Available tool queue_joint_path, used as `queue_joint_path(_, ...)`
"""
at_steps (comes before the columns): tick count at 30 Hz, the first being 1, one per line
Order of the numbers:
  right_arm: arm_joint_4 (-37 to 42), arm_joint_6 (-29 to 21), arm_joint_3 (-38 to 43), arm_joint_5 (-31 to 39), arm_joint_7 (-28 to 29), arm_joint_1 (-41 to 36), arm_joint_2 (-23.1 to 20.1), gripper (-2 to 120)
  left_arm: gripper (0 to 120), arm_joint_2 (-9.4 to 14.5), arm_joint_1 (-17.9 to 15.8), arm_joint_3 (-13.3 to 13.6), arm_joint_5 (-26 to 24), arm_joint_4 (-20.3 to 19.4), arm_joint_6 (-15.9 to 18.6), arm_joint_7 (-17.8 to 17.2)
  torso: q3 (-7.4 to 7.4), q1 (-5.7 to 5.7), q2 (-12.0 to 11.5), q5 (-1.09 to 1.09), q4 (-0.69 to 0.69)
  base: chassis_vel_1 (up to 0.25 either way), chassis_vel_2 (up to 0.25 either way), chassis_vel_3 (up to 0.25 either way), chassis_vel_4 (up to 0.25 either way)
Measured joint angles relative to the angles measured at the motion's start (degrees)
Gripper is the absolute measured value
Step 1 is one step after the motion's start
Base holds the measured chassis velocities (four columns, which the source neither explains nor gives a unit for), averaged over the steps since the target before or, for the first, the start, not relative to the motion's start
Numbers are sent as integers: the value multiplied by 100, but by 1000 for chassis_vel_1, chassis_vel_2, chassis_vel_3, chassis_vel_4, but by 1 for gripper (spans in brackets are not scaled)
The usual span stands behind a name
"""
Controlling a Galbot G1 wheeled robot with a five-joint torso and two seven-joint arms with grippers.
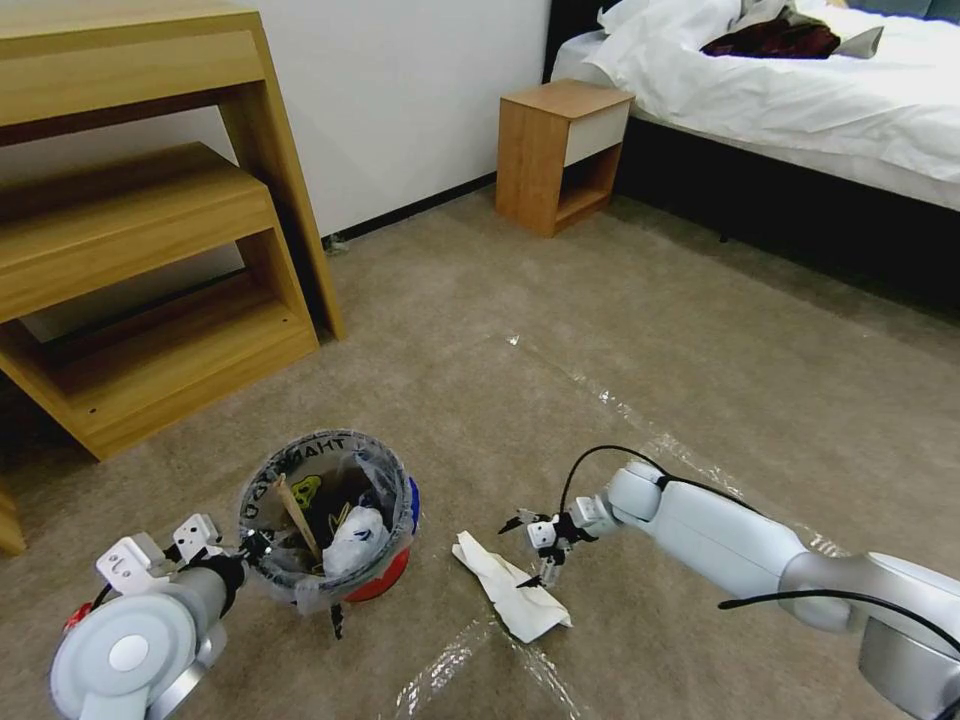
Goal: Pick up the trash bin and place the garbage on the floor into it.
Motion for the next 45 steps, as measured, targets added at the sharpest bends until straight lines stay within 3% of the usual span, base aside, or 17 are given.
queue_joint_path(17,-60,40,100,291,-171,316,1,100,0,-3,44,13,37,-16,0,20,1,0,0,0,2,0,0,0,0)
queue_joint_path(19,93,37,82,530,-623,382,-159,100,0,-16,41,21,52,-15,0,20,1,0,0,1,2,0,0,0,0)
queue_joint_path(22,217,50,56,614,-854,386,-290,100,0,-44,38,40,79,-14,0,20,0,0,0,-1,0,0,0,0,0)
queue_joint_path(45,264,365,172,349,-1261,-87,-442,100,0,-152,64,44,168,-73,0,20,0,0,0,0,1,0,0,0,0)
